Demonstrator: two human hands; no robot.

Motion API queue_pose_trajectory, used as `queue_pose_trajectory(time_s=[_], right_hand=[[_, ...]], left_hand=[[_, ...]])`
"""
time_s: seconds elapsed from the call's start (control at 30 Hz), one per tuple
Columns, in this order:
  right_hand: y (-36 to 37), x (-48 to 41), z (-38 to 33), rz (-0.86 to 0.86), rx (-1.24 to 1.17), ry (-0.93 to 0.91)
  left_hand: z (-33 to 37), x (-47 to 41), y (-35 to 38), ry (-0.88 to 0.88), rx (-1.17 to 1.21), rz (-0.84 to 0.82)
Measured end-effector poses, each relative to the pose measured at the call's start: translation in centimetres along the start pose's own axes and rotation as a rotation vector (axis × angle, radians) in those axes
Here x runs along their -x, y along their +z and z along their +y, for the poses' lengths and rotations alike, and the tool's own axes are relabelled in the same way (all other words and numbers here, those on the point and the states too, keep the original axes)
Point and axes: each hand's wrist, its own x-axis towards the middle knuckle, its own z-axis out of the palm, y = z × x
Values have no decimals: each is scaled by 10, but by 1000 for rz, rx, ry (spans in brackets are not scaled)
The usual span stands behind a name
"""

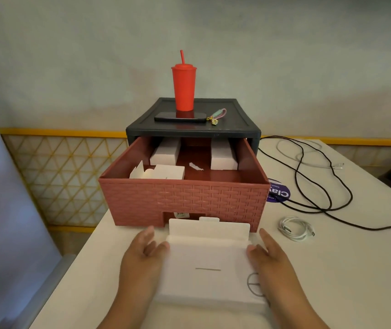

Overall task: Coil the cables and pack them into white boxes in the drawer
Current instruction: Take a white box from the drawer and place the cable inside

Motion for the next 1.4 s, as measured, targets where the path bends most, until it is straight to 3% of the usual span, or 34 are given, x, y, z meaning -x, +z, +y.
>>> queue_pose_trajectory(time_s=[0.17,0.23,0.37,0.87,1.4], right_hand=[[-6,-25,-20,121,113,-190],[-5,-37,-30,120,146,-279],[4,-56,-41,135,215,-266],[13,-117,-47,156,253,-218],[25,-175,-63,153,263,-88]], left_hand=[[13,-36,-15,247,-92,232],[23,-53,-19,313,-128,264],[35,-80,-18,374,-170,224],[53,-125,11,345,-231,201],[69,-195,-1,157,-396,-200]])
